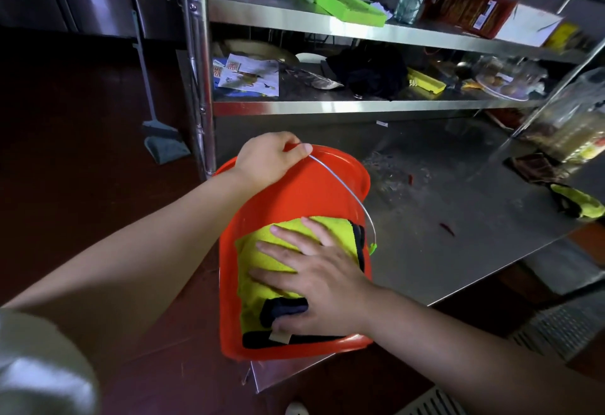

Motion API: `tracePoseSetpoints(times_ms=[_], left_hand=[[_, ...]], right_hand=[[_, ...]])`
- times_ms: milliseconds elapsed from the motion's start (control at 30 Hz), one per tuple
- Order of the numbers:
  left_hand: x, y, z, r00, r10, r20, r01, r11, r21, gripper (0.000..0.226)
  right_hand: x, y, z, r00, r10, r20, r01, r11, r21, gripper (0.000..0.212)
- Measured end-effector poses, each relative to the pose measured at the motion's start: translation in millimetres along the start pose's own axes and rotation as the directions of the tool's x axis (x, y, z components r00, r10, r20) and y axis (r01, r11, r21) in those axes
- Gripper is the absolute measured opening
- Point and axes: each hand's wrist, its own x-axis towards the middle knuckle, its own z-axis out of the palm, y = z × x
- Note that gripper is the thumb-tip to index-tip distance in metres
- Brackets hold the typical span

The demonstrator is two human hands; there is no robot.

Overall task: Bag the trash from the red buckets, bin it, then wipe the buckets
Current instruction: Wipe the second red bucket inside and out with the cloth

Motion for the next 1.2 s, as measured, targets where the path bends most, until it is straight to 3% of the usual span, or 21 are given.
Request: tracePoseSetpoints(times_ms=[267, 533, 800, 967, 1067, 1133, 1200], left_hand=[[2.2, -19.2, -2.9, 0.985, -0.136, -0.105, 0.129, 0.989, -0.073, 0.033], [3.2, -10.6, -3.0, 0.981, -0.178, -0.074, 0.173, 0.982, -0.070, 0.029], [-4.4, -17.5, -6.7, 0.968, -0.231, -0.095, 0.224, 0.971, -0.079, 0.036], [-6.1, -5.5, -1.6, 0.931, -0.289, -0.225, 0.246, 0.948, -0.201, 0.036], [0.3, 7.8, -1.3, 0.952, -0.108, -0.286, 0.124, 0.992, 0.037, 0.050], [7.9, 11.3, -0.6, 0.983, 0.058, -0.174, -0.035, 0.991, 0.130, 0.052], [12.4, 10.8, -3.1, 0.998, 0.057, -0.033, -0.053, 0.993, 0.104, 0.042]], right_hand=[[19.8, 29.5, 2.4, 1.000, -0.001, 0.014, 0.000, 0.999, 0.049, 0.061], [61.7, 103.8, -8.0, 0.956, 0.294, 0.011, -0.294, 0.953, 0.074, 0.060], [7.2, 59.6, 10.2, 0.978, 0.205, -0.027, -0.202, 0.976, 0.080, 0.075], [-44.8, 30.4, 18.3, 0.982, 0.181, -0.047, -0.175, 0.978, 0.118, 0.090], [-49.0, 26.1, 14.4, 0.982, 0.189, -0.026, -0.184, 0.973, 0.138, 0.091], [-44.6, 23.4, 12.9, 0.981, 0.189, -0.030, -0.183, 0.973, 0.138, 0.087], [-38.6, 19.7, 14.0, 0.981, 0.190, -0.029, -0.185, 0.975, 0.122, 0.087]])
